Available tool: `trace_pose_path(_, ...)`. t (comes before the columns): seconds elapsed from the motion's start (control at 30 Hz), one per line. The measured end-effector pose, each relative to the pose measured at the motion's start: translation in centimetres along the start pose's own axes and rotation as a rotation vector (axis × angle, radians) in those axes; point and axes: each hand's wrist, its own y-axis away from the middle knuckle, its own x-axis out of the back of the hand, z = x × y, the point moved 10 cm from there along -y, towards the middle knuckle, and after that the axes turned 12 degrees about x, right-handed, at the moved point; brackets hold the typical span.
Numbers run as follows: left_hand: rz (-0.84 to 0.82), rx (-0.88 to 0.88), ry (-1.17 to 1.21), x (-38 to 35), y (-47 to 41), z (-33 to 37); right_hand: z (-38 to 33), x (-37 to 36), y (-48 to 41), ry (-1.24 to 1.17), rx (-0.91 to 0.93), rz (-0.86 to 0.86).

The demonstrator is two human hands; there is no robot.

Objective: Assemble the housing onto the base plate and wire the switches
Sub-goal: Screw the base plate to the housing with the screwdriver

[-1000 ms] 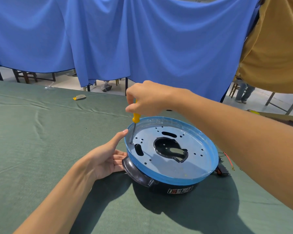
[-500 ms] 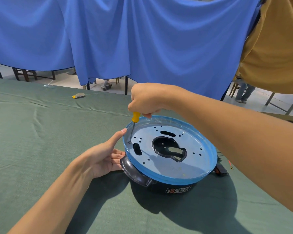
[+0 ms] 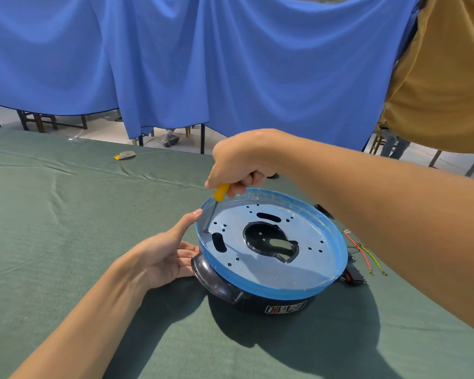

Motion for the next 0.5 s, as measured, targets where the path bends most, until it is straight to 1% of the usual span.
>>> trace_pose_path(0.1,0.001,-0.002,0.007,0.0,0.0,0.0,-0.8,-0.1,0.4,0.007,0.041,-0.055)
trace_pose_path(0.17,-0.002,-0.002,0.009,0.0,-0.1,0.0,-1.6,0.4,0.7,0.038,0.104,-0.043)
trace_pose_path(0.27,-0.008,0.001,0.007,0.0,-0.1,-0.1,-3.1,1.5,0.6,0.311,0.222,0.060)
trace_pose_path(0.33,-0.007,0.000,0.007,0.0,-0.2,0.0,-3.8,2.0,0.6,0.409,0.257,0.130)
trace_pose_path(0.4,-0.002,-0.003,0.015,0.1,-0.3,0.0,-3.6,2.0,0.3,0.394,0.253,0.160)
trace_pose_path(0.5,-0.004,0.004,0.012,0.1,-0.2,0.0,-2.8,1.9,-0.3,0.318,0.186,0.164)
